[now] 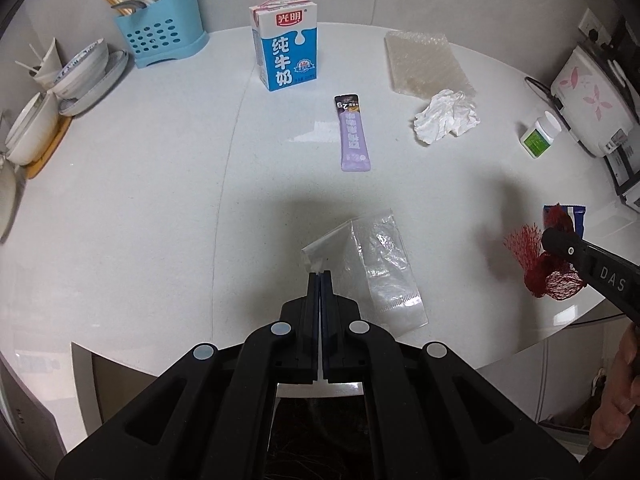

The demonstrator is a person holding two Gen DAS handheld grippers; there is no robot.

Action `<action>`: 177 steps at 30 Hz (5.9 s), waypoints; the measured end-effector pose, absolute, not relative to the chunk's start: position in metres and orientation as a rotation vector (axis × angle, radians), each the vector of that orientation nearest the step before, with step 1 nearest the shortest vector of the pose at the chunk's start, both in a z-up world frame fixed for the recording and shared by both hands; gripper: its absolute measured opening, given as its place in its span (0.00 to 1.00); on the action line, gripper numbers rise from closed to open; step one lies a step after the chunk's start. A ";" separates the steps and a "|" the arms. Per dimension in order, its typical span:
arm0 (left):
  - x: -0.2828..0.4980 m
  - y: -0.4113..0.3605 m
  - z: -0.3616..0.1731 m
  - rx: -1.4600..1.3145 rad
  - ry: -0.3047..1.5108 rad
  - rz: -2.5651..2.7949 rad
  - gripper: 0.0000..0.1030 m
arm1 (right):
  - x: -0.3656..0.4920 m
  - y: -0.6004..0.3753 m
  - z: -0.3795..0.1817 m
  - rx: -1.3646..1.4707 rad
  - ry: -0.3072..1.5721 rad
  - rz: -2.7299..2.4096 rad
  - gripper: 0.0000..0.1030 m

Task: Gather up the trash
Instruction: 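Lift the red net and clear bag off the counter toward the bin, then lower both tools over the bin and open the right tool to drop the red net, then open the left tool to drop the clear plastic bag into the bin, then raise both open tools back up over the counter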

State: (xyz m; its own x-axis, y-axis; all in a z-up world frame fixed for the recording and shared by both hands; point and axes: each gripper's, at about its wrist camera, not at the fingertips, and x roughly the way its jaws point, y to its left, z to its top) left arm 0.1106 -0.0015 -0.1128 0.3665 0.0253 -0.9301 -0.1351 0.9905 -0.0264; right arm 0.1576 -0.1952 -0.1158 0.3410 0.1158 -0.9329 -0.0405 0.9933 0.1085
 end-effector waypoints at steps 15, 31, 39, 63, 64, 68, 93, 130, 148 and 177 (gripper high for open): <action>0.083 -0.013 -0.094 -0.108 1.153 0.075 0.00 | 0.115 -0.209 -0.094 0.038 1.140 0.121 0.13; 0.036 -0.018 -0.084 -0.125 1.100 0.018 0.00 | 0.064 -0.219 -0.085 0.025 1.098 0.167 0.13; 0.004 -0.019 -0.089 -0.134 1.095 0.002 0.00 | 0.041 -0.221 -0.093 0.020 1.110 0.184 0.13; -0.039 -0.030 -0.136 -0.103 1.132 -0.036 0.00 | -0.012 -0.233 -0.136 -0.013 1.145 0.224 0.13; -0.040 -0.031 -0.138 -0.102 1.130 -0.038 0.00 | -0.014 -0.233 -0.139 -0.013 1.144 0.230 0.13; -0.045 -0.031 -0.149 -0.098 1.130 -0.044 0.00 | -0.020 -0.230 -0.151 -0.028 1.140 0.248 0.14; -0.068 -0.009 -0.232 -0.099 1.149 -0.036 0.00 | -0.028 -0.189 -0.232 -0.055 1.196 0.358 0.15; -0.069 -0.029 -0.295 0.021 1.260 -0.113 0.00 | -0.038 -0.206 -0.313 -0.088 1.233 0.278 0.92; -0.051 -0.094 -0.327 0.124 1.302 -0.302 0.00 | -0.052 -0.272 -0.297 -0.045 1.201 0.131 0.92; -0.042 -0.111 -0.314 0.108 1.275 -0.298 0.76 | -0.057 -0.296 -0.301 0.007 1.231 0.136 0.92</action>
